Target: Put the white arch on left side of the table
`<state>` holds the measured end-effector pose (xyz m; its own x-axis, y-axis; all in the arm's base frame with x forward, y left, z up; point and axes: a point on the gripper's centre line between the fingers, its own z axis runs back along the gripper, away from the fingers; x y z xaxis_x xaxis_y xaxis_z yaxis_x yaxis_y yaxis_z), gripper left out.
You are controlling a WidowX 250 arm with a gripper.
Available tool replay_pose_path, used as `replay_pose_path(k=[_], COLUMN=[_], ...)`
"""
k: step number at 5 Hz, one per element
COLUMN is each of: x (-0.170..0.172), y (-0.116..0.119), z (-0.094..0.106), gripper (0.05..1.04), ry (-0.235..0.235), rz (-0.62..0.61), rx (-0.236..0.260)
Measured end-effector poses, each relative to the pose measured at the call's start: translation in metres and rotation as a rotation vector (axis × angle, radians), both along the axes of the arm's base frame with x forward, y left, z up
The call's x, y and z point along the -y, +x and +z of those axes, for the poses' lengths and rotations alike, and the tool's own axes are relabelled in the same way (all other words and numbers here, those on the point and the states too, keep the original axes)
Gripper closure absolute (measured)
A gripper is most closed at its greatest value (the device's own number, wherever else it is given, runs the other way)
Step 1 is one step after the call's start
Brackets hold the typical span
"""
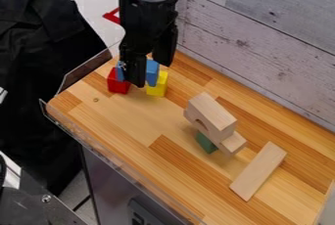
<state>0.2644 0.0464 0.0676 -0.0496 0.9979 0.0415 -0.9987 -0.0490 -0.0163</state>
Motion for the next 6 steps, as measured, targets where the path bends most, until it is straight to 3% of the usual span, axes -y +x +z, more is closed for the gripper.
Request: replay_pose_path(k=[2,3,5,6], x=[0.008,0.02,0.065,0.083], y=[0.001,0.007,0.028,0.03], z=[-0.012,-0.011,0.0,-0.005], gripper=[0.085,0.085,0.085,0.085], ry=[-0.02,-0.026,-0.029,-0.012], rz=[-0.018,-0.044,-0.162,-0.227], rx=[-0.045,-0.045,0.038,0.013])
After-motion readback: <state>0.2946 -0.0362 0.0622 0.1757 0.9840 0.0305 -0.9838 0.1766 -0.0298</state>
